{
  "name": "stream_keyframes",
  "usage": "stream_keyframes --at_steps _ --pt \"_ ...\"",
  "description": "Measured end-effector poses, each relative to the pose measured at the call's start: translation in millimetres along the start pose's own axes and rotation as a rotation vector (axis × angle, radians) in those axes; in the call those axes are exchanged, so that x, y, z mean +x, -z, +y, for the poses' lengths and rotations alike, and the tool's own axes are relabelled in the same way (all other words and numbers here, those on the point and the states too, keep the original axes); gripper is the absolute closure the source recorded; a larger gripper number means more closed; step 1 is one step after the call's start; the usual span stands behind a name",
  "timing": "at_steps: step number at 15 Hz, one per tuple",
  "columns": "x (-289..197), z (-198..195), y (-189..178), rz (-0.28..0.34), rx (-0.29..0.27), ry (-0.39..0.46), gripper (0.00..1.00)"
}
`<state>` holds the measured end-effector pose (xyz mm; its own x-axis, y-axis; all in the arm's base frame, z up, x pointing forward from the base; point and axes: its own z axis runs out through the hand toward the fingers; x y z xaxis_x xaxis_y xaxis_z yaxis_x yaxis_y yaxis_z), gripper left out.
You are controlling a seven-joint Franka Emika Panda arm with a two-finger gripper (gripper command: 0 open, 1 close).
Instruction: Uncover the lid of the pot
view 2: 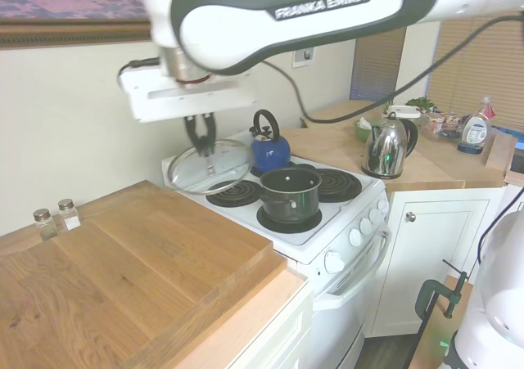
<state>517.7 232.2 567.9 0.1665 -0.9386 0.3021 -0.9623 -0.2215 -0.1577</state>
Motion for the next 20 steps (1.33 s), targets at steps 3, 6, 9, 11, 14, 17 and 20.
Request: stream_keyframes --at_steps 3,6,9,11,14,17,20 --pt "-29 -31 -61 -0.035 -0.049 0.037 1.0" --pt "-28 -42 -113 -0.065 -0.067 0.041 1.0" --pt "-33 -37 -156 -0.086 -0.094 0.057 1.0" --pt "-36 -35 -176 -0.094 -0.11 0.066 1.0" --pt "-35 -37 -188 -0.104 -0.12 0.075 1.0" --pt "-38 -42 -196 -0.113 -0.127 0.089 0.0" --pt "-43 -47 -199 -0.124 -0.128 0.1 0.0"
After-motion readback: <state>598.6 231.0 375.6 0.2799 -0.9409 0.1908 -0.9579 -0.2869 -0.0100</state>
